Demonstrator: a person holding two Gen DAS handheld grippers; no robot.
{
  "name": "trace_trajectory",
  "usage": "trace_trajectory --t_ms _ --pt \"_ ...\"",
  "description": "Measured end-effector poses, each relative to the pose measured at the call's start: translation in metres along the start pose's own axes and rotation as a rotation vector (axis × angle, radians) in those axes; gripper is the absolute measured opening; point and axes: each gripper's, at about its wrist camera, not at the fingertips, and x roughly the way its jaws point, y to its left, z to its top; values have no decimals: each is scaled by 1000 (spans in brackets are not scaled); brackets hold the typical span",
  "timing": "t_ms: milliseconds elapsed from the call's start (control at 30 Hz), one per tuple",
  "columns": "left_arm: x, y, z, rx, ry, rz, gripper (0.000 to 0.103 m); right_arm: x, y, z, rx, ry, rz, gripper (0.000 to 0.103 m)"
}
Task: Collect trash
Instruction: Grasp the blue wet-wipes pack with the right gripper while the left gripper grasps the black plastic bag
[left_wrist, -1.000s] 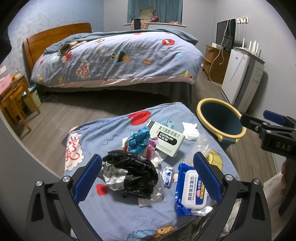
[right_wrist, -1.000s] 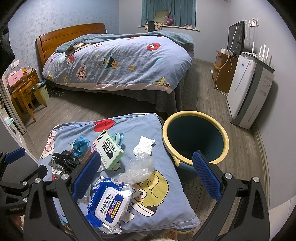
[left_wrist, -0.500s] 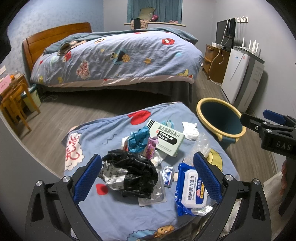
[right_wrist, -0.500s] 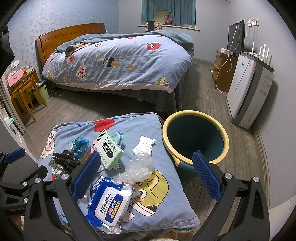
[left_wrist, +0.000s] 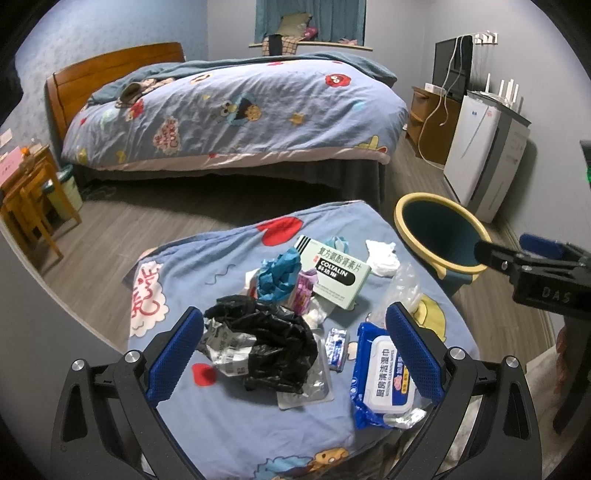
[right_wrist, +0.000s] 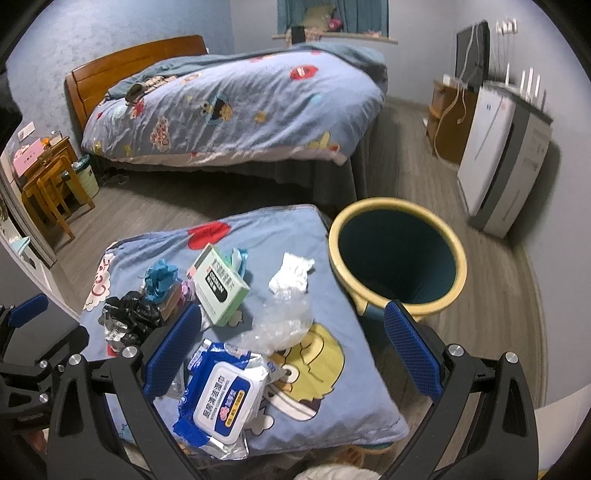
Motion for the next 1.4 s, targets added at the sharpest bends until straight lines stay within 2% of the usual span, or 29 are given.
trace_trajectory --t_ms 133,233,433,567,633,700,800,933,967,1033,1067,1200,1300,1400 --pt "-1 5 -6 -8 -5 -5 98 8 -4 -5 49 48 23 97" --pt "0 3 6 -6 -7 0 98 13 -4 -10 92 77 34 97" --pt "-3 18 9 -52 1 18 98 33 21 -30 82 169 89 97" --pt "-6 25 12 -76 -2 25 98 58 44 -55 69 267 109 89" --pt "-7 28 12 -89 1 23 98 75 49 -69 93 319 86 85" --pt "-8 31 13 -98 2 23 98 92 47 -82 140 361 44 75" --pt "-11 36 12 -103 0 30 98 105 41 -91 181 395 18 73" --pt "-9 44 11 -121 9 29 98 119 38 -96 230 442 79 73" --pt "-8 47 11 -128 13 30 98 121 38 -97 245 449 98 69" --pt "-7 51 11 -144 21 31 98 122 40 -96 254 454 145 56" --pt "-6 52 11 -148 24 30 98 120 40 -95 247 450 155 43" --pt "-3 55 11 -155 38 33 98 106 50 -85 205 414 159 26" --pt "3 57 10 -142 57 61 98 93 55 -72 170 360 163 18" --pt "18 61 6 -128 104 92 98 74 58 -59 138 283 167 18"
